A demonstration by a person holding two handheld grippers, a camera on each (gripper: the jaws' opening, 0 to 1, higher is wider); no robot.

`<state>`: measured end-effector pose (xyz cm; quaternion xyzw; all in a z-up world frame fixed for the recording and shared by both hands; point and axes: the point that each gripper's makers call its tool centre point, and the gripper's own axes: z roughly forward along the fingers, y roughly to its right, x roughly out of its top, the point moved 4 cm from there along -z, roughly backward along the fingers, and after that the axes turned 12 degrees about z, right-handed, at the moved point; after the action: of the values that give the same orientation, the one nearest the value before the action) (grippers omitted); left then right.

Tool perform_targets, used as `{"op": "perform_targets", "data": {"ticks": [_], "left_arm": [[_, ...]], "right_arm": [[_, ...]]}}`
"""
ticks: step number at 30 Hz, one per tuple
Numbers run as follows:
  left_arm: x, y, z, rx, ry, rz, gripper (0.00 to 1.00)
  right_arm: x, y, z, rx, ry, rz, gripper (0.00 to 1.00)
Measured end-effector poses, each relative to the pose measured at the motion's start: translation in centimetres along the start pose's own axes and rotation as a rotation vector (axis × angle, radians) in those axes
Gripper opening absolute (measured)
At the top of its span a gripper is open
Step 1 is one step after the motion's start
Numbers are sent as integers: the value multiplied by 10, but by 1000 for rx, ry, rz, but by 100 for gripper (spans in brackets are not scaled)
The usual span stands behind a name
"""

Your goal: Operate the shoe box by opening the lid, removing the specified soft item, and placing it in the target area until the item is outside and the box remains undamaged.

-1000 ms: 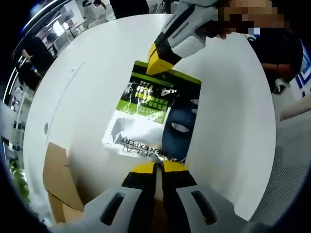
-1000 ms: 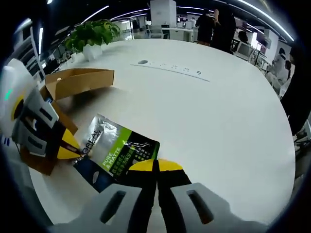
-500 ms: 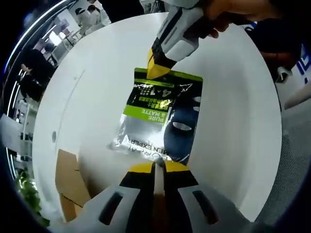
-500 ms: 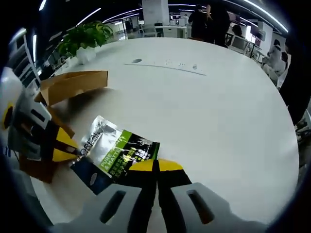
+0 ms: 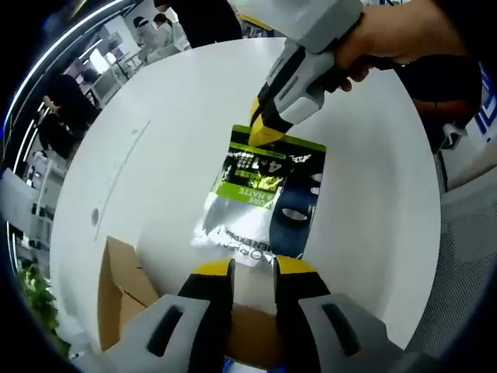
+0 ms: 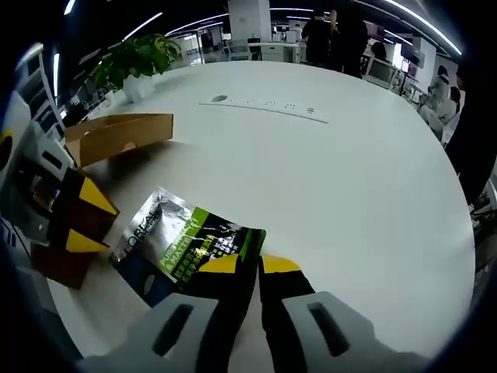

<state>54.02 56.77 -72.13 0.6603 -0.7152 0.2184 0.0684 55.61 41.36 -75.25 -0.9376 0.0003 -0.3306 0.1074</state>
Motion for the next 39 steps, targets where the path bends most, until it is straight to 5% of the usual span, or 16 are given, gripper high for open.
{"op": "perform_targets", "data": {"ticks": [19,39], "left_arm": [[19,11,-48,8,198,-161,27],[-12,19,-109,25,330,-276,43]], "right_arm": [[8,-24,-47,26,59,-67,22],[7,-77,-101,92,118,-175,39]]}}
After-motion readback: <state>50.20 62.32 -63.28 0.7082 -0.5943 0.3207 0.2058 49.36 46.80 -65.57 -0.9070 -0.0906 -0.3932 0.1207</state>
